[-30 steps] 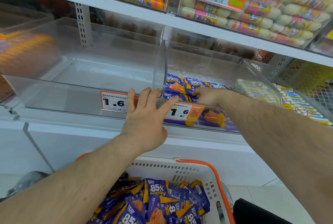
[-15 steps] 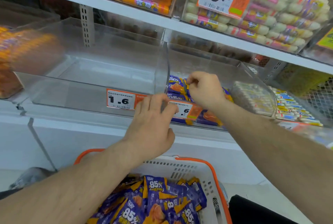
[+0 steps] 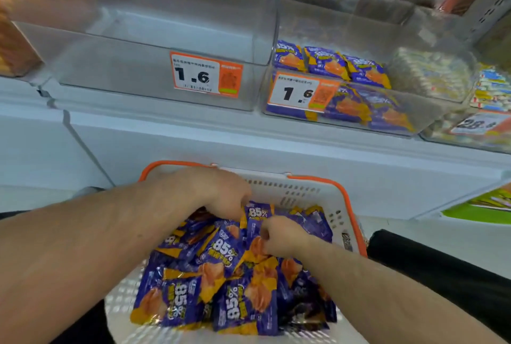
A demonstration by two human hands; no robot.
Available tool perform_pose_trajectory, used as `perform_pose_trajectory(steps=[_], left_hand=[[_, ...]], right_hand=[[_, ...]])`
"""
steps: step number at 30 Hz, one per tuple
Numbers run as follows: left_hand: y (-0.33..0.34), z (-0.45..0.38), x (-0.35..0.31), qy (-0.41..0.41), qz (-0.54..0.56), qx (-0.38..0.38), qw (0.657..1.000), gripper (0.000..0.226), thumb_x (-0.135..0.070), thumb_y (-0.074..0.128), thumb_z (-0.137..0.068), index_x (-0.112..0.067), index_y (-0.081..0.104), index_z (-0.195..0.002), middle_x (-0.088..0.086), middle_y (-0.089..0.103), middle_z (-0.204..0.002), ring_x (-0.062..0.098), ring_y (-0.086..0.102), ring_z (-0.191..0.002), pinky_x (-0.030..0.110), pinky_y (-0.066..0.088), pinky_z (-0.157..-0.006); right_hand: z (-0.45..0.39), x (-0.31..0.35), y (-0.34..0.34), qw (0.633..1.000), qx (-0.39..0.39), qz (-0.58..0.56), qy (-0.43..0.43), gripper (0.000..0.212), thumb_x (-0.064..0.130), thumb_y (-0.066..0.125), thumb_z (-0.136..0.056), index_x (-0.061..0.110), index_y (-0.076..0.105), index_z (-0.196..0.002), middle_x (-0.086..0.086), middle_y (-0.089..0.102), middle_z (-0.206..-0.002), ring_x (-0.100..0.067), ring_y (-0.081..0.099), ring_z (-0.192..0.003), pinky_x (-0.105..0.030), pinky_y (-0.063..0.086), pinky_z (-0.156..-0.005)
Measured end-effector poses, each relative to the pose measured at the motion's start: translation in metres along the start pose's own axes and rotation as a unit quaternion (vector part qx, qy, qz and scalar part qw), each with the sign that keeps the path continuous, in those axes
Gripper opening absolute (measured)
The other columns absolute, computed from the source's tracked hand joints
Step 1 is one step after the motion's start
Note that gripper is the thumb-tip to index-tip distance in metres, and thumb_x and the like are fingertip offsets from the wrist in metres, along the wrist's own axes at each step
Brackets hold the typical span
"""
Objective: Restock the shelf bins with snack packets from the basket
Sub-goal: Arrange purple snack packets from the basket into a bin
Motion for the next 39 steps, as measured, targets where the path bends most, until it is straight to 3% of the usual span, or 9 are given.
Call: perform_pose_trajectory(steps=[5,12,19,22,25,29,33,35,39], left_hand=[[-0.001,-0.004,0.004,-0.008,0.022,0.004,1.000,0.019,-0.023,0.048,-0.093,-0.015,0.040,-0.077,0.006,0.036,-0.072,0.021,0.029,-0.059,0.034,0.025,-0.057],[-0.004,-0.007,0.000,-0.013,0.031,0.013,0.999,0.019,-0.025,0.048,-0.095,-0.013,0.044,-0.081,0.005,0.038,-0.074,0.020,0.031,-0.060,0.033,0.026,-0.057],[-0.025,0.008,0.032,-0.092,0.094,-0.017,0.991,0.048,-0.038,0.059,-0.090,-0.013,0.057,-0.131,0.007,0.059,-0.132,0.026,0.057,-0.116,0.037,0.047,-0.094],[-0.035,0.022,0.051,-0.103,0.152,-0.025,0.983,0.066,-0.048,0.067,-0.084,-0.016,0.049,-0.139,0.003,0.053,-0.139,0.022,0.052,-0.123,0.034,0.043,-0.101],[-0.036,0.031,0.056,-0.064,0.273,-0.020,0.960,0.081,-0.057,0.076,-0.054,-0.025,0.057,-0.126,-0.001,0.060,-0.123,0.016,0.057,-0.110,0.035,0.047,-0.095],[-0.044,0.039,0.055,-0.013,0.448,-0.056,0.892,0.045,-0.013,0.079,-0.063,-0.008,0.063,-0.104,0.008,0.069,-0.094,0.016,0.063,-0.078,0.027,0.053,-0.069],[-0.063,0.054,0.060,-0.003,0.430,-0.099,0.898,0.020,0.002,0.064,-0.089,-0.014,0.059,-0.101,0.004,0.072,-0.085,0.011,0.069,-0.068,0.021,0.052,-0.059],[-0.068,0.060,0.062,-0.011,0.406,-0.108,0.907,0.025,0.003,0.065,-0.088,-0.014,0.061,-0.105,0.002,0.072,-0.087,0.010,0.069,-0.070,0.022,0.054,-0.062],[-0.072,0.064,0.051,-0.004,0.381,-0.102,0.919,0.025,0.003,0.068,-0.086,-0.011,0.063,-0.106,0.002,0.071,-0.087,0.015,0.066,-0.079,0.023,0.055,-0.067]], right_hand=[[0.004,-0.014,0.019,0.994,0.022,0.109,0.015,0.013,0.019,0.064,-0.082,0.014,0.062,-0.095,-0.008,0.063,-0.091,-0.029,0.058,-0.083,-0.040,0.053,-0.068],[0.004,-0.023,-0.010,0.974,0.032,0.225,0.005,0.021,0.000,0.058,-0.082,0.011,0.070,-0.096,-0.009,0.064,-0.086,-0.029,0.059,-0.082,-0.042,0.052,-0.071],[0.041,-0.013,-0.138,0.991,-0.117,-0.062,0.004,0.007,0.008,0.055,-0.094,0.012,0.059,-0.090,-0.005,0.058,-0.085,-0.024,0.058,-0.074,-0.034,0.048,-0.065],[0.072,-0.010,-0.166,0.932,-0.179,-0.314,0.017,0.020,-0.001,0.056,-0.094,0.013,0.059,-0.080,-0.011,0.059,-0.076,-0.020,0.054,-0.062,-0.034,0.042,-0.063],[0.094,0.005,-0.164,0.797,-0.164,-0.581,0.005,0.023,-0.007,0.051,-0.096,0.011,0.057,-0.083,-0.007,0.066,-0.074,-0.016,0.060,-0.059,-0.031,0.049,-0.061],[0.113,0.022,-0.159,0.707,-0.146,-0.692,0.011,0.023,-0.010,0.050,-0.094,0.009,0.053,-0.082,-0.006,0.069,-0.071,-0.015,0.065,-0.059,-0.026,0.055,-0.058],[0.141,0.011,-0.202,0.855,-0.369,-0.362,0.035,0.028,0.006,0.073,-0.079,0.017,0.053,-0.094,-0.004,0.060,-0.103,-0.017,0.059,-0.088,-0.033,0.049,-0.079],[0.168,0.048,-0.234,0.859,-0.480,-0.140,-0.114,0.041,0.020,0.074,-0.068,0.021,0.051,-0.102,-0.003,0.052,-0.121,-0.019,0.049,-0.112,-0.029,0.039,-0.094],[0.174,0.113,-0.216,0.865,-0.401,0.161,-0.256,0.063,0.049,0.076,-0.054,0.030,0.053,-0.110,-0.010,0.029,-0.156,-0.030,0.021,-0.145,-0.047,0.012,-0.115]])
Point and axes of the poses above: each hand's wrist, its own z-axis away from the middle knuckle, its own y-axis out of the palm, x = y × z, the point moved 10 cm from there along -z, towards the middle knuckle
